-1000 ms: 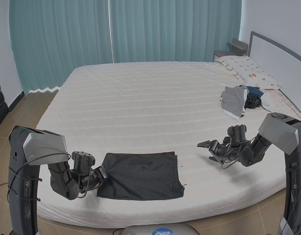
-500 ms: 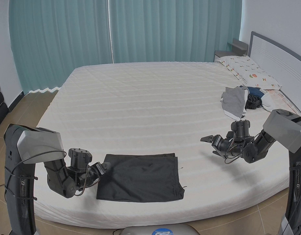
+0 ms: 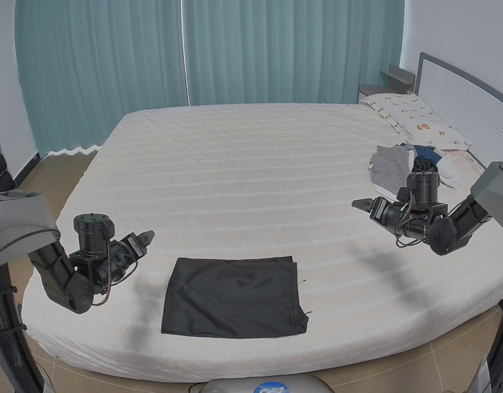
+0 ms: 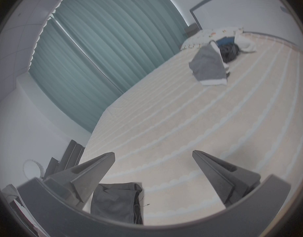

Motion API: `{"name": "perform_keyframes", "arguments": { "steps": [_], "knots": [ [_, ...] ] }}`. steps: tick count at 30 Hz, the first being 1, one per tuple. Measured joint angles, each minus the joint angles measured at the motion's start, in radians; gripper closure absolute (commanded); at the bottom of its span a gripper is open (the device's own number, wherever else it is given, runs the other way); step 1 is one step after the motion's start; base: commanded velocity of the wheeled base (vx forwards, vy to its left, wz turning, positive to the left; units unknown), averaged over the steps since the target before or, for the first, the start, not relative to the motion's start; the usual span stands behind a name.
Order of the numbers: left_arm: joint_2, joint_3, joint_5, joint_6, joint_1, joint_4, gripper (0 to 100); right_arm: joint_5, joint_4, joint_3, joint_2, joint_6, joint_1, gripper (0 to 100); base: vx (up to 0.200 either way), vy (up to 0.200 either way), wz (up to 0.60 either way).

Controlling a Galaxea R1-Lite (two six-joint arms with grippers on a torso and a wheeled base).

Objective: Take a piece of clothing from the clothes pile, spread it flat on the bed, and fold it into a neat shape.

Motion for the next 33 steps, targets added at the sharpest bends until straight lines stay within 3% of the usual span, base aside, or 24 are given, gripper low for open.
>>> {"name": "perform_keyframes", "arguments": {
  "steps": [10, 16, 21, 30, 33],
  "knots": [
    [-0.371, 0.146, 0.013, 0.139, 0.007, 0.034, 0, -0.031, 0.013, 0.253, -0.407, -0.155, 0.005, 0, 0.0, 0.0, 0.0],
    [-0.612, 0.209, 0.035, 0.229, 0.011, 0.137, 0, -0.056, 0.1, 0.375, -0.697, -0.271, 0.017, 0, 0.0, 0.0, 0.0],
    [-0.828, 0.225, 0.054, 0.292, 0.012, 0.315, 0, -0.083, 0.238, 0.438, -0.936, -0.346, 0.021, 0, 0.0, 0.0, 0.0],
    [-1.284, 0.195, 0.083, 0.379, 0.018, 0.787, 0, -0.111, 0.627, 0.514, -1.416, -0.463, -0.006, 0, 0.0, 0.0, 0.0],
    [-1.379, 0.187, 0.093, 0.393, 0.021, 0.874, 0, -0.118, 0.73, 0.528, -1.537, -0.497, -0.014, 0, 0.0, 0.0, 0.0]
  ]
}}
